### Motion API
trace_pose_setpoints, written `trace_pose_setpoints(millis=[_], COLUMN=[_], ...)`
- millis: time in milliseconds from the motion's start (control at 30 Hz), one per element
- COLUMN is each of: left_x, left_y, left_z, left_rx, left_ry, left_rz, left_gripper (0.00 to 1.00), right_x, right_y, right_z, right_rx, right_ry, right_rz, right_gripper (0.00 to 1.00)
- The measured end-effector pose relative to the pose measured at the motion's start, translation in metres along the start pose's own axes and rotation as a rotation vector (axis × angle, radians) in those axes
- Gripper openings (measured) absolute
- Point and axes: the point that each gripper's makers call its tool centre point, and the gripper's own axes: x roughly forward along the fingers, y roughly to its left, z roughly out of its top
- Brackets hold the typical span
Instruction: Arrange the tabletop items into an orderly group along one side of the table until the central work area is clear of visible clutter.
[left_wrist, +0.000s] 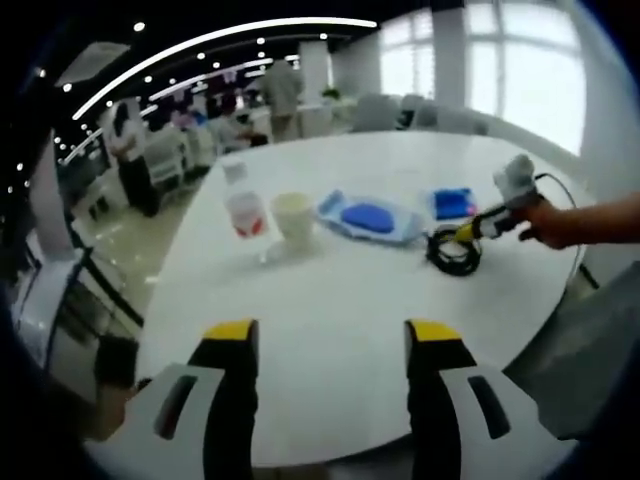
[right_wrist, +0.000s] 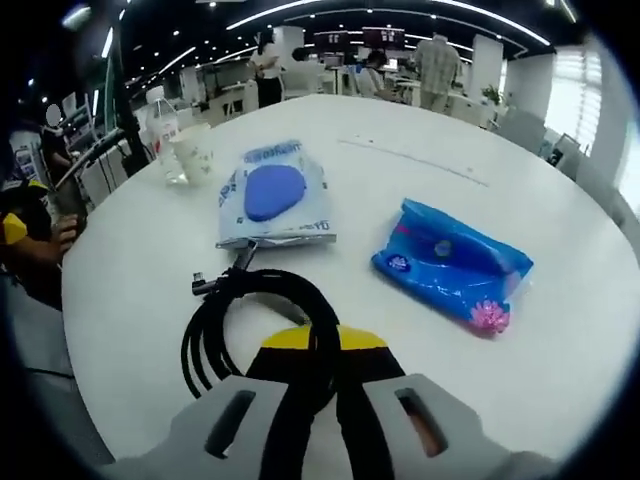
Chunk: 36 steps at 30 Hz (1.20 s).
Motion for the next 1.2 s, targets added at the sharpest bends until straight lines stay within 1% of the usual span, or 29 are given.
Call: trace_pose_setpoints(millis=[200, 433, 567, 633, 700, 800, 867, 967, 1033, 1067, 1100, 1200], left_x=[0.001, 0.001, 0.001, 0.001, 0.001, 0.001, 0.001, -0.002, -0.004, -0.005, -0.006, -0.007], left_y=[-0.004, -0.003, -0.004, -0.004, -0.003, -0.001, 0.0, 0.002, 0.004, 0.005, 0.005, 0.003], left_z=[-0.001, -0.001, -0.001, -0.001, -0.001, 0.0, 0.001, 0.004, 0.005, 0.007, 0.009, 0.012], left_rx=[0.008, 0.006, 0.012, 0.015, 0.017, 0.025, 0.025, 0.041, 0.061, 0.069, 0.078, 0.1], left_ry=[0.005, 0.004, 0.005, 0.005, 0.004, -0.002, -0.005, -0.019, -0.024, -0.034, -0.04, -0.053], left_rz=[-0.011, -0.009, -0.01, -0.008, -0.007, 0.004, 0.005, 0.026, 0.047, 0.057, 0.066, 0.059], left_gripper=[0.56, 0.56, 0.56, 0.56, 0.56, 0.56, 0.56, 0.56, 0.56, 0.56, 0.56, 0.56], right_x=[-0.008, -0.015, -0.017, -0.017, -0.016, -0.014, -0.013, -0.009, -0.008, -0.009, -0.011, -0.017], right_y=[-0.008, -0.025, -0.036, -0.041, -0.047, -0.049, -0.049, -0.05, -0.052, -0.053, -0.053, -0.052], right_z=[0.0, -0.005, -0.01, -0.015, -0.02, -0.025, -0.026, -0.028, -0.03, -0.033, -0.033, -0.035], right_rx=[-0.001, 0.062, 0.099, 0.113, 0.11, 0.129, 0.114, 0.094, 0.074, 0.062, 0.054, 0.033], right_ry=[0.001, -0.001, 0.003, 0.015, 0.028, 0.044, 0.049, 0.065, 0.083, 0.104, 0.111, 0.114], right_rz=[-0.012, -0.045, -0.071, -0.087, -0.112, -0.112, -0.118, -0.12, -0.136, -0.148, -0.16, -0.174], right_gripper=[0.04, 0.04, 0.04, 0.05, 0.05, 0.05, 0.05, 0.05, 0.05, 0.06, 0.07, 0.11])
